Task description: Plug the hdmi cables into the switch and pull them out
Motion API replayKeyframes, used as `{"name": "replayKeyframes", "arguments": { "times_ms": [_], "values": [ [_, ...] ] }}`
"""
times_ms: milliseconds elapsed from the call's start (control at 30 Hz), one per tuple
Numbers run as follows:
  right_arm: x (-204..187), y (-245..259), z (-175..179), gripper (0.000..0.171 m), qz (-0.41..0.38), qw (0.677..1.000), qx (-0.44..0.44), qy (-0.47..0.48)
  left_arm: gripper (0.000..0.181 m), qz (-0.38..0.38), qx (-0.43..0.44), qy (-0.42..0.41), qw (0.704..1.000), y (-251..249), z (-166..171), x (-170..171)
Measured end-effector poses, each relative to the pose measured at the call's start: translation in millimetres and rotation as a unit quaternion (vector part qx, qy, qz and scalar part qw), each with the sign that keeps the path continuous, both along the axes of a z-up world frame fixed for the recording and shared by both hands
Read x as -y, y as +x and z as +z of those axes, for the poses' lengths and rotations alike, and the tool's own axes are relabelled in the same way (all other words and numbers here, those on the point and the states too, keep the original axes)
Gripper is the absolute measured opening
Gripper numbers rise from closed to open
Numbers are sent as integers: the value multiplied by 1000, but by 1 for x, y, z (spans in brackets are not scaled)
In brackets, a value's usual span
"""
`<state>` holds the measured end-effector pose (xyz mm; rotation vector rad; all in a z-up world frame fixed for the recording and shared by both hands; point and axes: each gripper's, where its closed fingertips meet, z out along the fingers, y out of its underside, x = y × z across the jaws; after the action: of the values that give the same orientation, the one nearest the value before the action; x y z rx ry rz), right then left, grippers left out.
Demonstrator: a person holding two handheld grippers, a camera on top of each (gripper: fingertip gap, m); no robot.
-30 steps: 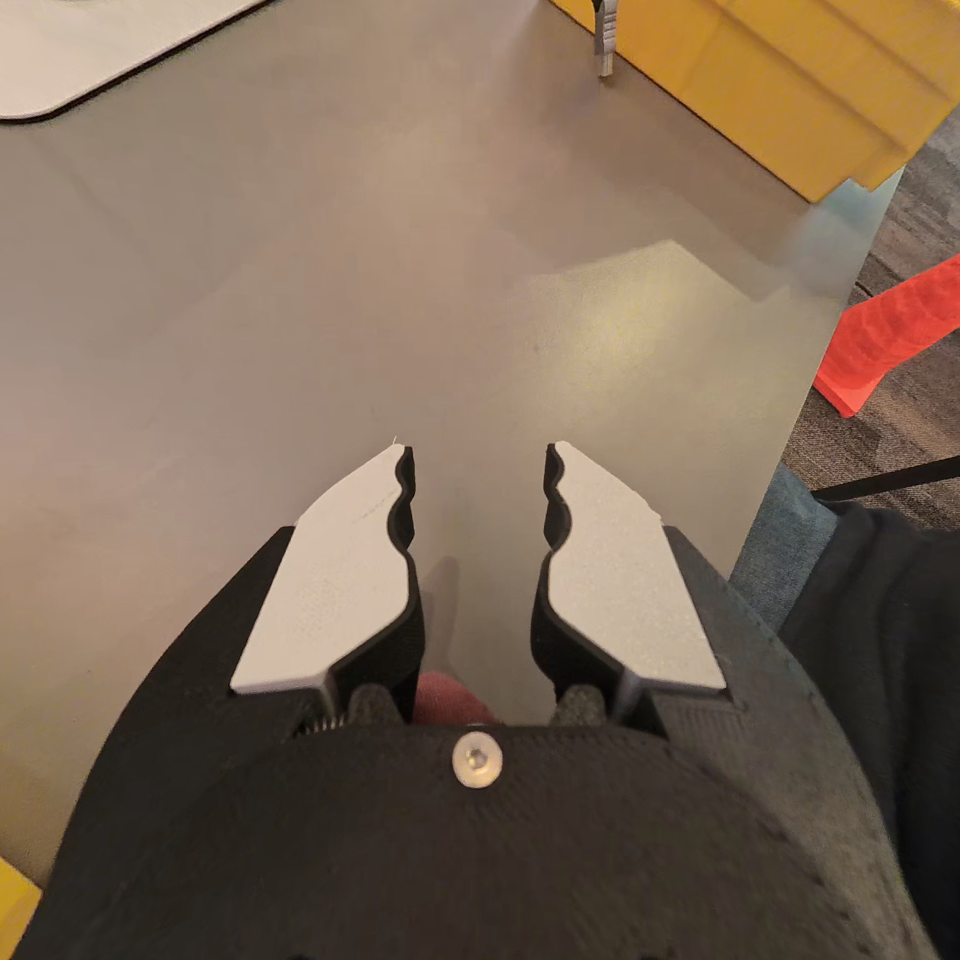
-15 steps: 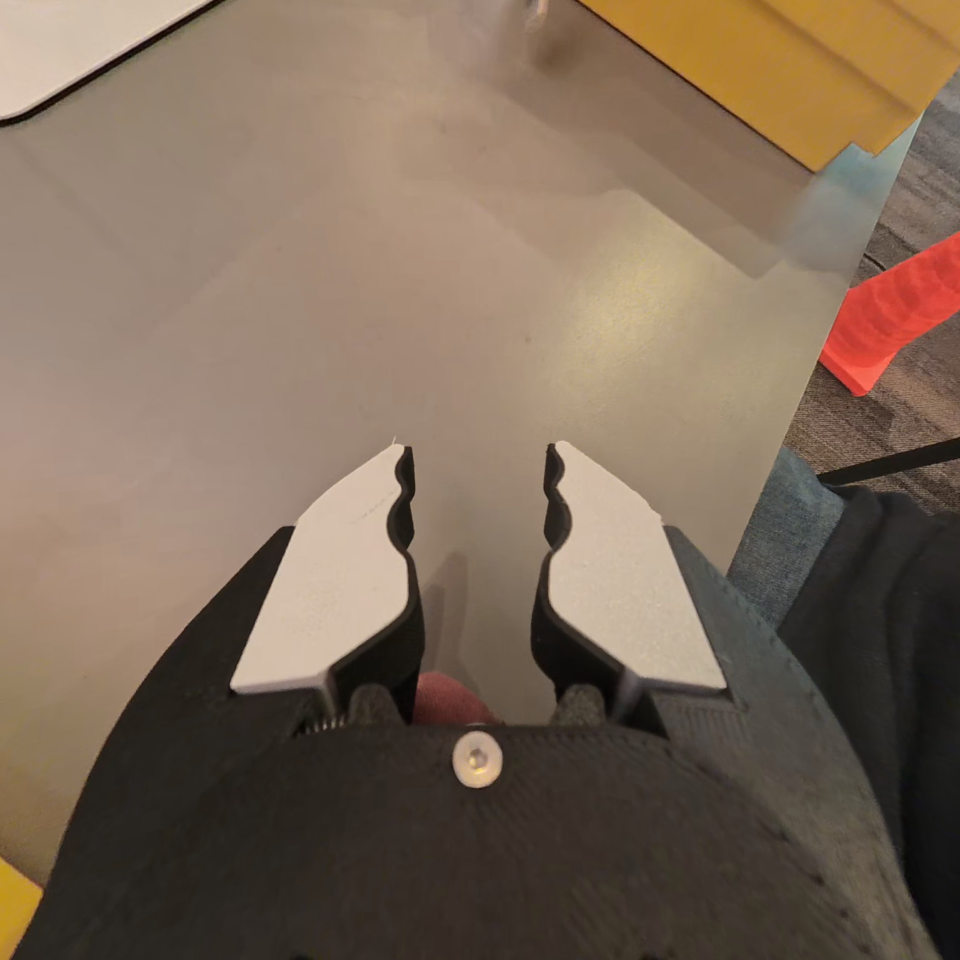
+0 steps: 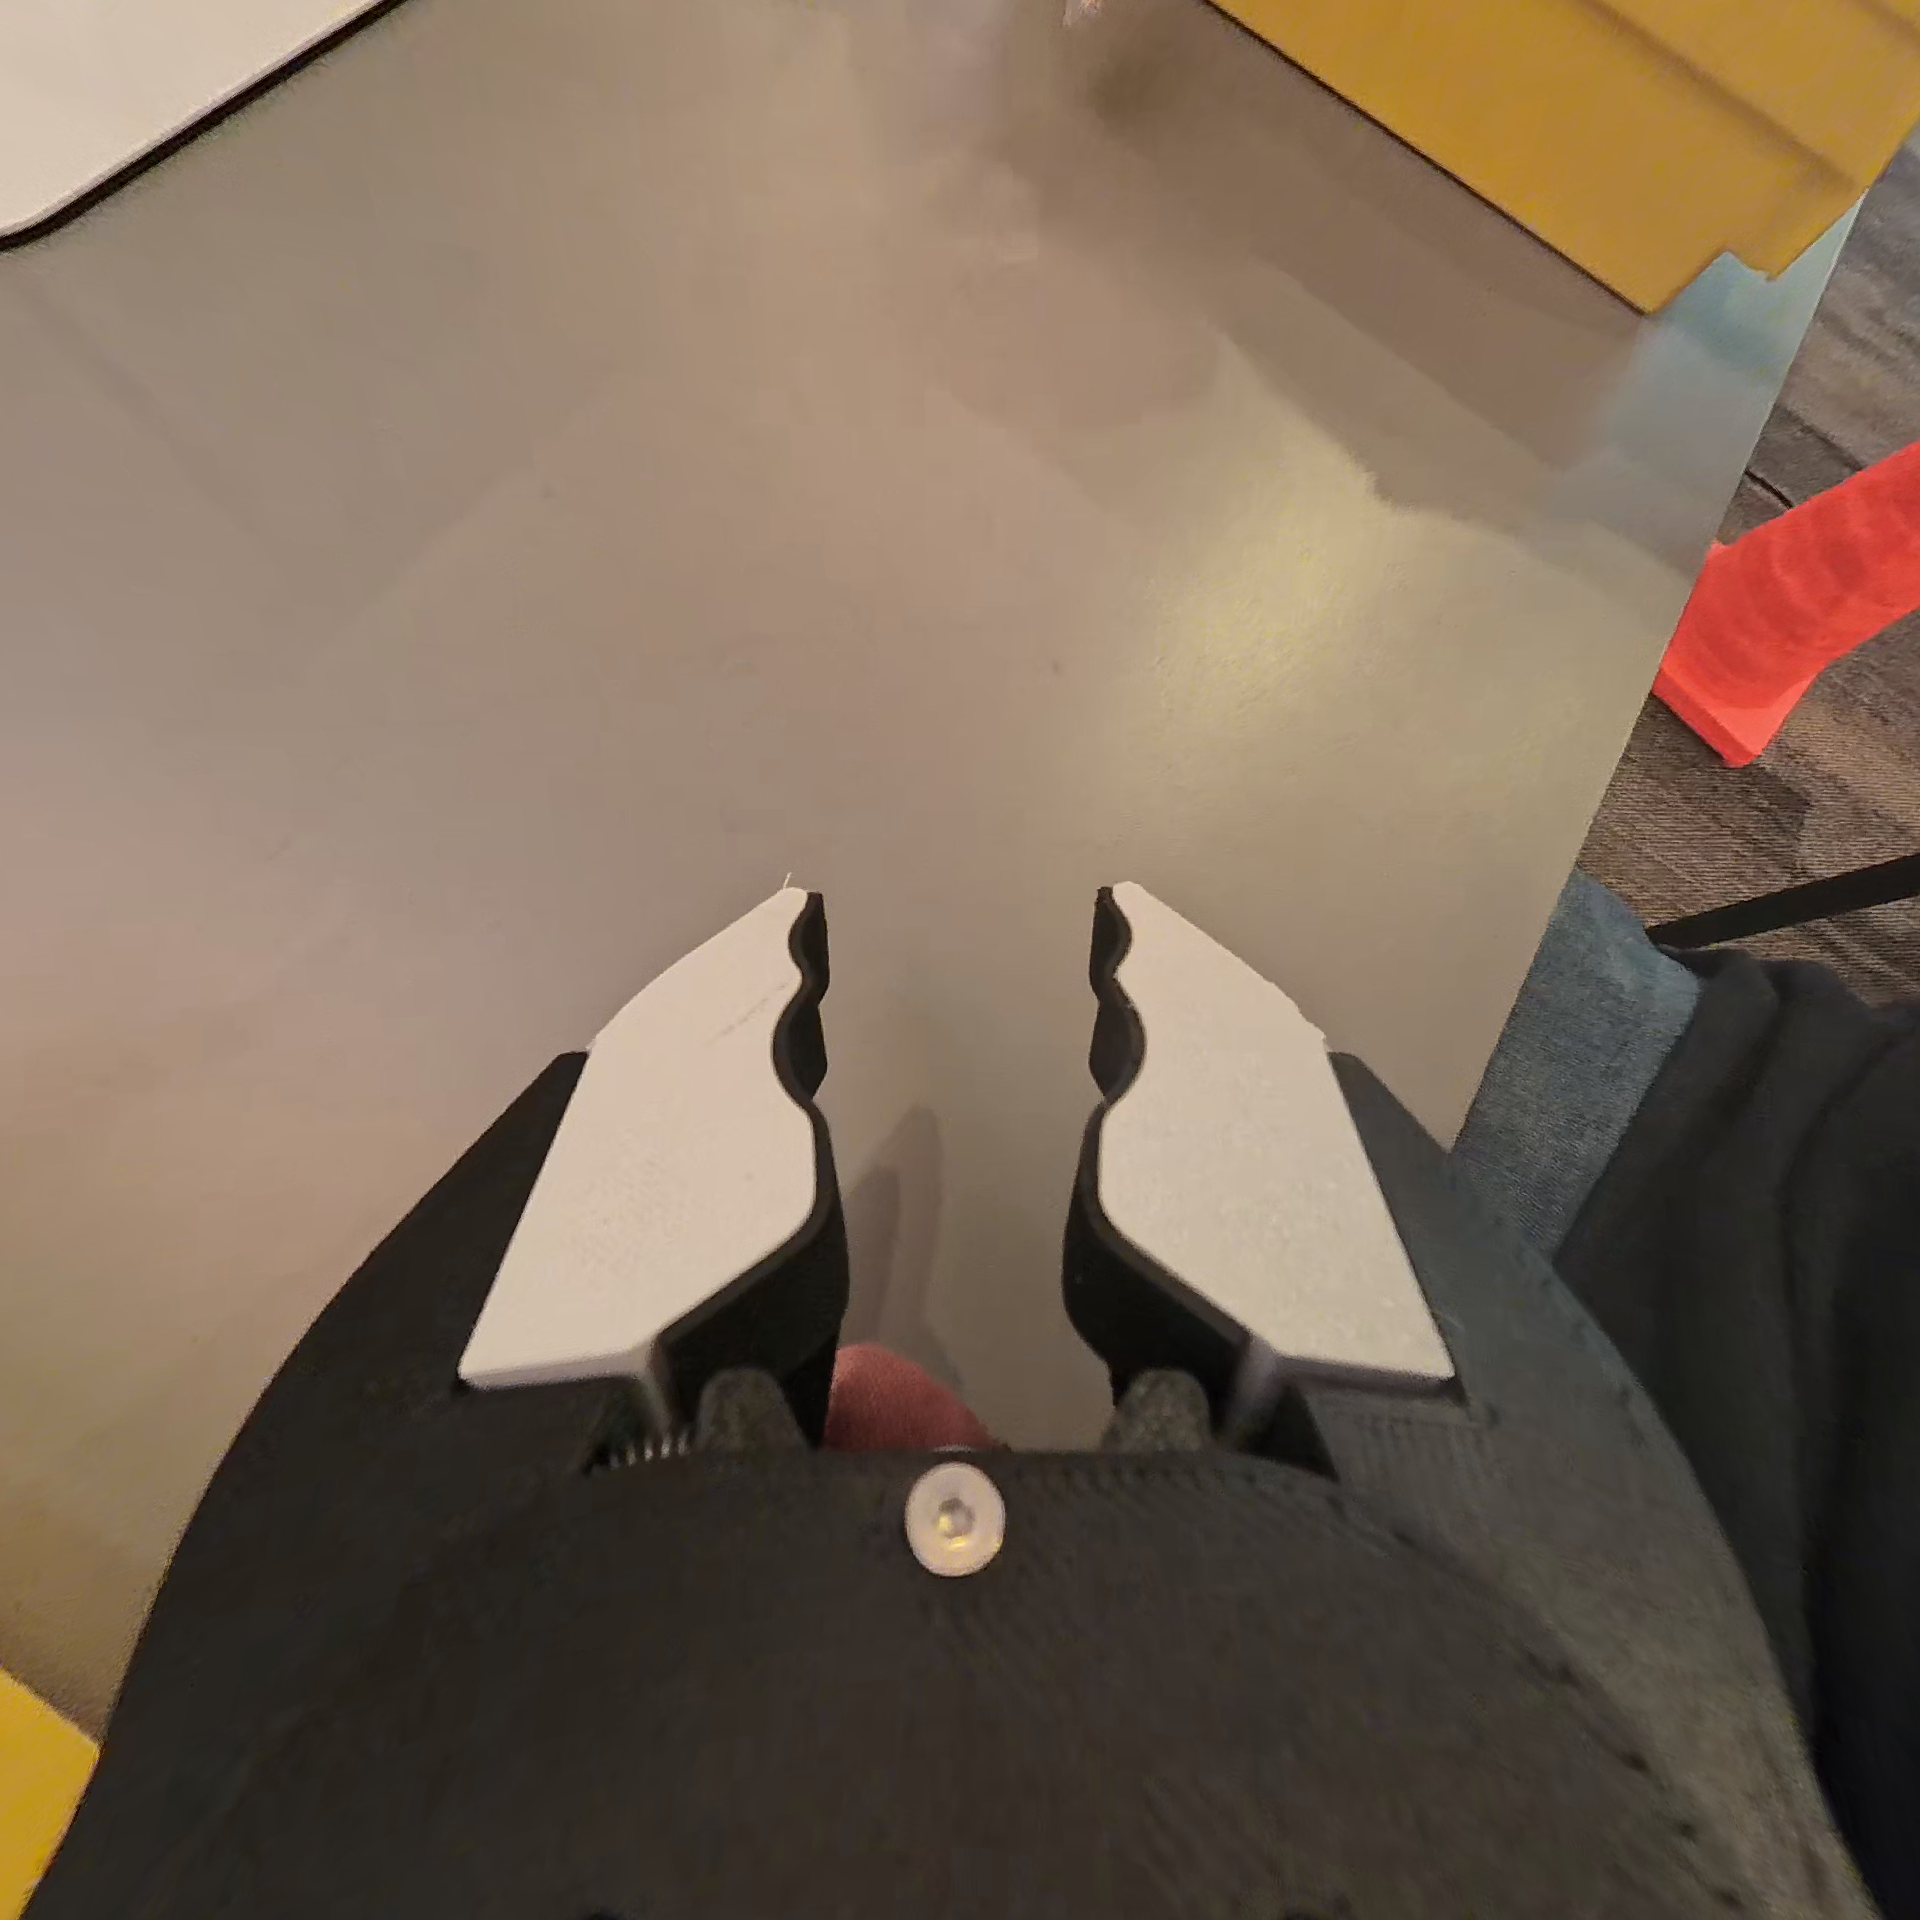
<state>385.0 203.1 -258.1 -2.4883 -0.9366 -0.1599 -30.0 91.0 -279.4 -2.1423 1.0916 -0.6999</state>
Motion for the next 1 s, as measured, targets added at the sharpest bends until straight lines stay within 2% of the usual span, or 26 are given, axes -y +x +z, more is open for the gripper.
{"name": "replayKeyframes", "arguments": {
  "times_ms": [133,300,400,567,767,900,1000],
  "values": [
    [-1,-7,22,53,8,999,-22,44,49,-5,-7,2,1000,2,-3,2],
    [10,-36,77,47,31,990,4,139,50,-18,-19,44,999,5,13,3],
    [26,-69,108,45,62,979,15,193,55,-20,-40,95,994,-2,33,-2],
    [56,-150,141,39,137,956,-35,258,57,21,-41,176,983,-41,90,-19],
    [81,-240,127,37,227,934,-110,253,56,119,-65,227,964,-135,142,-45],
    [84,-276,90,37,257,932,-137,217,55,157,-139,214,954,-196,135,-51],
    [84,-294,58,37,265,934,-150,187,54,179,-171,200,948,-222,122,-59]
  ]
}}
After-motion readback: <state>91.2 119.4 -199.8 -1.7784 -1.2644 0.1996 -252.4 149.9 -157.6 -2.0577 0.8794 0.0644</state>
